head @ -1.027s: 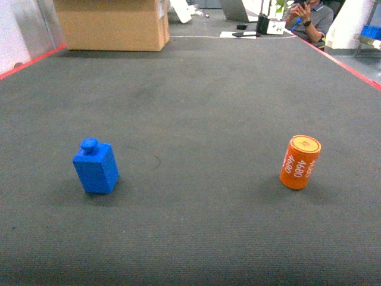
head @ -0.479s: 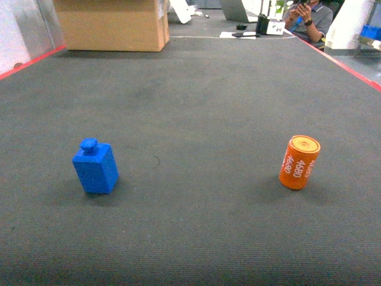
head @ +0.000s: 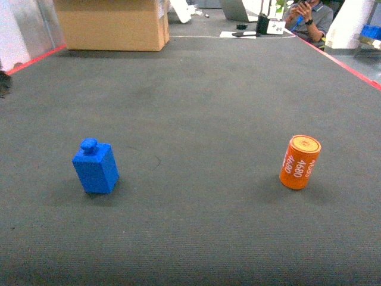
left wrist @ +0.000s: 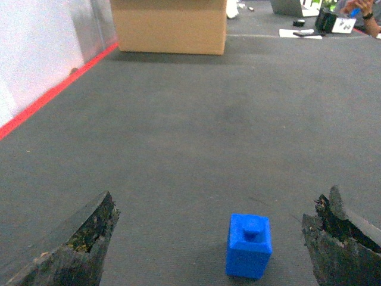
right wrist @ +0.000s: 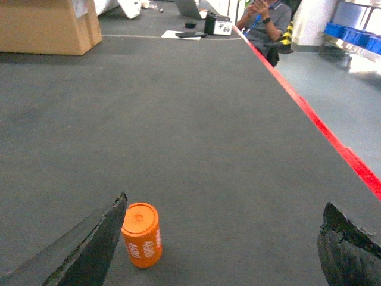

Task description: Sort blue parts and orange caps into right shelf containers

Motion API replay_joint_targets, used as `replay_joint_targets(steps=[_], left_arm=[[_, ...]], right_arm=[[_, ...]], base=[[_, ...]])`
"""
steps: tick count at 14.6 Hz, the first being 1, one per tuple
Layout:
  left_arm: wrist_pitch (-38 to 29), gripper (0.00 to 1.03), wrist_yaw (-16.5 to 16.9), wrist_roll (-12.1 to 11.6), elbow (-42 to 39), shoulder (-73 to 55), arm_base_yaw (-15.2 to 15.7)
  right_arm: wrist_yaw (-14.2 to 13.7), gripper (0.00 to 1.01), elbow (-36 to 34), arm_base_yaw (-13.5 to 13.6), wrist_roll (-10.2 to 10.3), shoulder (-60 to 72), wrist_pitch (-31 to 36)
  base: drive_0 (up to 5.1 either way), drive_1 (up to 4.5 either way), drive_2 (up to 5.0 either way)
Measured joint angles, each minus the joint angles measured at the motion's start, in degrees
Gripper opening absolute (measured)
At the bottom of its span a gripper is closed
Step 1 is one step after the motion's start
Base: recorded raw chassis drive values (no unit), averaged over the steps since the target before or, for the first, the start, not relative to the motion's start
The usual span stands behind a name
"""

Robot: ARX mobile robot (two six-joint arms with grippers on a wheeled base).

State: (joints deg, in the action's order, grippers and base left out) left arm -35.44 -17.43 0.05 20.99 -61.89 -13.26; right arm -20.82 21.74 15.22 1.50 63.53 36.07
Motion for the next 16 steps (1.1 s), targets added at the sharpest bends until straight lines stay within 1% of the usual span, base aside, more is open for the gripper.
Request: replay_joint_targets(steps=[1,2,3,4,5,7,10,13,16], left_arm=[[-2.9,0.98,3.7,2.6,8.4,-17.4,-0.7],[-2.9,0.98,4.4,2.9,10.6,-21.6,-0.9],[-3.2,0.98,5.6,3.2,13.1,-26.3,-0.9],[-3.2,0.98,6.7,3.8,15.5,-29.9,-0.9],[-3.2,0.98,7.1,4.1,16.9,-31.7,-0.9],[-2.1,0.98,8.2,4.8,20.3,-36.1,-1.0],[-1.7,0.98,9.6,5.7,22.0,-40.6,-0.6],[-1.6,0.98,9.8,6.0,23.3,-43.0,0.2],[-2.0,0.98,10.2,6.7,23.4,-44.8,1.3]], right_arm=[[3.9,0.98,8.9,-0.7,2.8,18.2,2.2],[4.5,0.98,11.3,-0.7,3.5,22.5,2.4],[5.6,0.98,14.1,-0.7,4.8,27.3,2.4],[5.6,0.98,16.9,-0.6,5.7,31.3,2.4],[5.6,0.98,18.6,-0.6,6.1,33.6,2.6],[5.9,0.98,22.3,-0.7,7.6,38.9,2.5],[6.4,0.98,24.5,-1.0,9.0,43.6,2.1],[7.3,0.98,25.4,-1.0,9.7,45.1,2.2],[7.6,0.98,26.7,-1.0,9.7,47.3,1.2]], base=[[0.0,0.00,0.0],[0.0,0.00,0.0],[0.0,0.00,0.0],[0.0,0.00,0.0],[0.0,0.00,0.0],[0.0,0.00,0.0],[0.0,0.00,0.0],[0.0,0.00,0.0],[0.0,0.00,0.0]])
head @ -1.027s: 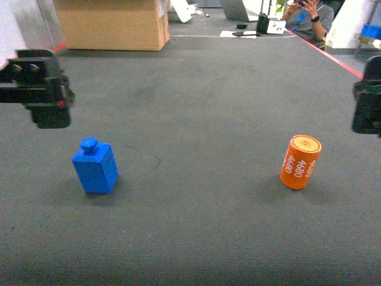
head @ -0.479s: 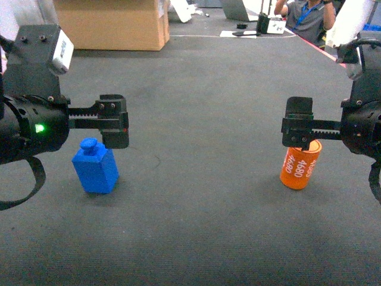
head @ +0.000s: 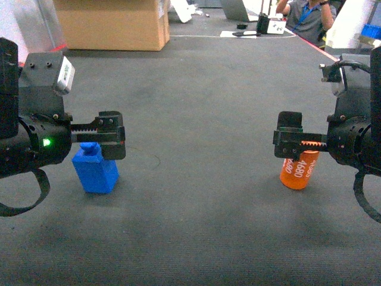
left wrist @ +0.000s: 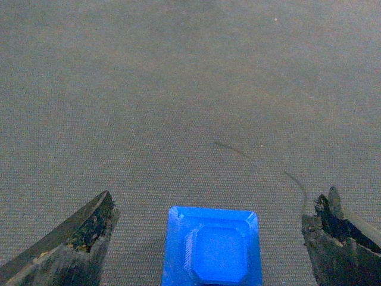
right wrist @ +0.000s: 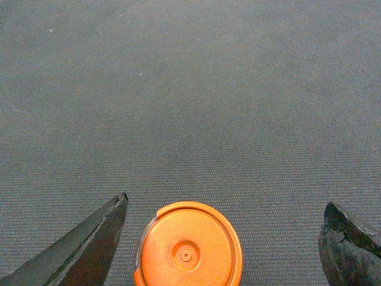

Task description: Sort blue parts and orange caps into right shelf containers

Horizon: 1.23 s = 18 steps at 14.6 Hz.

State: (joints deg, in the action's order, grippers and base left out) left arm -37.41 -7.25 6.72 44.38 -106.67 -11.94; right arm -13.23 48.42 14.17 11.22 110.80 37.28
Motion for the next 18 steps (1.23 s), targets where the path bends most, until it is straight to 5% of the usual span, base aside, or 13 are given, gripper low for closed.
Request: replay_joint_targets(steps=[14,16,18], left_arm=[[2.1,0.98,-0.4,0.4,3.3,-8.7,-0.6],[2.7,0.95,-0.4,0.3,3.6,-8.9,-0.9],[2.4,0.68,-0.3,0.3,3.6,-9.2,-1.0]], right_arm=[[-0.5,0.98,2.4,0.1,0.5,6.9,0.7],[-1.0,0.74,2.8,0.1,-0.4,7.0,0.1],[-1.5,0.47,2.9,0.5,-1.4,7.4,-0.2]], base=[[0.0,0.00,0.0],[0.0,0.00,0.0],[0.0,0.00,0.0]])
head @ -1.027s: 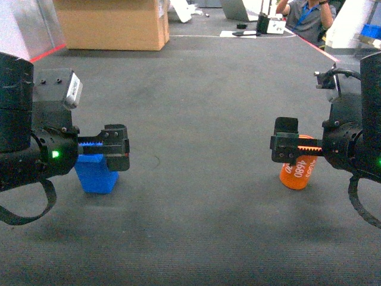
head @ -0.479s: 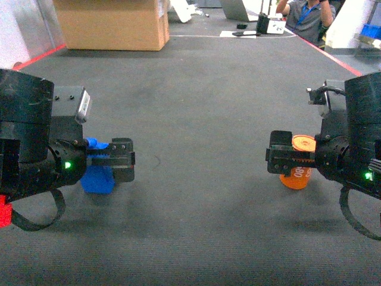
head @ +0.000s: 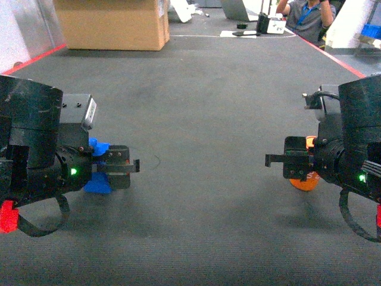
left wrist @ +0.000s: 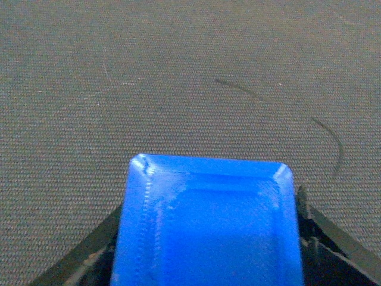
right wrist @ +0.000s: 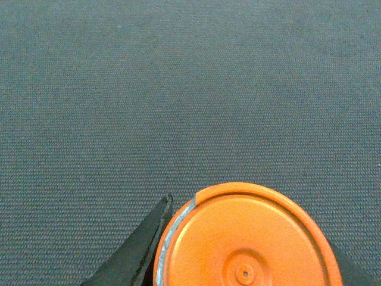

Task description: Sort blue parts and orange caps into right shelf containers

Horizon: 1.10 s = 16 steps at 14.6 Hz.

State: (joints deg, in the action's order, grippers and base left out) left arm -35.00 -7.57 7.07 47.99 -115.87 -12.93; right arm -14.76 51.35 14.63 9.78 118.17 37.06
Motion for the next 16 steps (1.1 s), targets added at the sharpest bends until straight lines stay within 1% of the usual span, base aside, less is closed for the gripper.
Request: replay_joint_targets(steps=[2,3,8,12,13,14,15,16], left_arm=[[-0.5,0.48,-0.5,0.0,0.0,-0.1,0.0],[-1.1,0.45,-0.9,0.0,0.0,-0.1,0.0],[-3.9,0.45,-2.2,0.0,-1.0,0.3,0.0],[-6.1,0.45,-4.0,-0.3,-2.6,2.4,-0.3],[-7.8,0.45,-4.7,-0.6,-3.3,3.7,-0.6],[-9.6,0.45,-6.0,-1.0,-4.3,5.8,-1.0],[-13.5,0.45,-8.9,-1.5,-8.2,12.2,-2.3],[-15.5,0.45,-11.5,-2.5,-12.3,17.5,-3.2]], right_arm=[[0.0,0.45,0.0,0.0,-0.5,0.0,0.1],[0.0,0.45,0.0,0.0,-0.6,0.0,0.2],[-0.3,0.45,0.0,0.3,-1.1,-0.1,1.5],[-1.6,0.45,-1.0,0.9,-1.9,-1.5,3.5],[-2.0,0.45,-1.8,1.2,-2.1,-2.7,4.4],[-2.5,0.45,-2.7,1.8,-2.4,-4.6,5.3],[-4.6,0.45,-6.1,2.7,-3.8,-11.2,8.0],[-6.7,0.45,-11.4,3.8,-5.3,-17.9,9.8]], base=[[0.0,0.00,0.0],[0.0,0.00,0.0],[0.0,0.00,0.0],[0.0,0.00,0.0],[0.0,0.00,0.0],[0.0,0.00,0.0],[0.0,0.00,0.0],[0.0,0.00,0.0]])
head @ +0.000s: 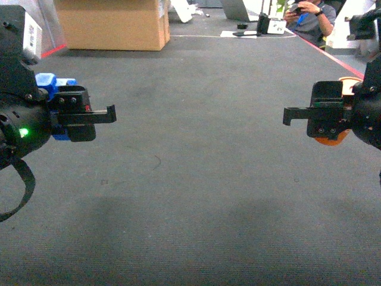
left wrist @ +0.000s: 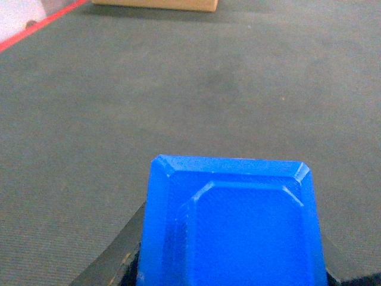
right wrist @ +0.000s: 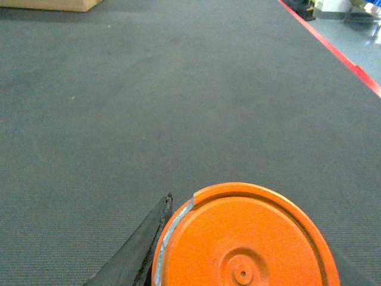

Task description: Sort blue parts and orange caps into right shelf containers

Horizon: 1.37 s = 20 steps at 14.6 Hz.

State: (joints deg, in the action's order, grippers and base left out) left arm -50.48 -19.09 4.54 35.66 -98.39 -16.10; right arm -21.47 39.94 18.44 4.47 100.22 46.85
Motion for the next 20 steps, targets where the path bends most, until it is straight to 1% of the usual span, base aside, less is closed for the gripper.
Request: replay_joint_targets(steps=[1,2,3,5,6,14,15,16,17,18,20], left_arm=[[-2.1,0.45,-2.1,-1.0,-2.8,4.7,-1.3],[-3.3,0.45,-3.2,-1.6,-4.3,6.8,-1.7],[-4.0,0.45,-4.1,-1.6,-5.9,8.7,-1.9],[-5.2,0.44,-6.0,-1.6,-8.7,12.3,-2.1],[-5.8,0.44,-6.9,-1.6,-9.7,13.9,-2.3],[-5.4,0.44,-6.8,-1.6,-10.3,15.1,-2.7],[-5.4,0.44,-6.8,-1.6,-10.3,15.1,-2.7],[-5.4,0.44,-6.8,-1.6,-10.3,15.1,-2.7],[-6.3,0.44,-5.7,-1.9,-10.5,15.1,-2.4],[-7.9,0.44,3.6,-3.5,-16.0,19.7,0.2],[-6.8,0.44,6.3,-3.5,-21.6,25.9,4.3]], right_arm=[[-2.0,0.45,-3.5,1.1,-1.2,-4.8,2.0],[-3.4,0.45,-5.2,1.7,-2.1,-7.4,3.1],[-4.6,0.45,-6.4,2.3,-3.1,-9.8,3.2],[-6.1,0.45,-8.1,3.6,-4.2,-13.0,3.8],[-6.4,0.45,-8.3,4.0,-4.5,-13.6,3.9],[-6.6,0.45,-8.5,4.0,-4.6,-13.6,3.8],[-6.0,0.45,-8.7,3.9,-4.5,-13.6,5.0],[-0.9,0.45,-11.1,2.4,-4.5,-14.3,10.0],[4.5,0.45,-19.6,-1.9,-4.5,-21.3,10.9],[7.1,0.45,-24.3,-5.1,-4.5,-26.6,10.4],[10.7,0.45,-28.8,-7.4,-4.5,-32.6,8.4]], base=[[0.0,0.00,0.0],[0.0,0.00,0.0],[0.0,0.00,0.0],[0.0,0.00,0.0],[0.0,0.00,0.0],[0.0,0.00,0.0],[0.0,0.00,0.0],[0.0,0.00,0.0],[0.0,0.00,0.0],[0.0,0.00,0.0],[0.0,0.00,0.0]])
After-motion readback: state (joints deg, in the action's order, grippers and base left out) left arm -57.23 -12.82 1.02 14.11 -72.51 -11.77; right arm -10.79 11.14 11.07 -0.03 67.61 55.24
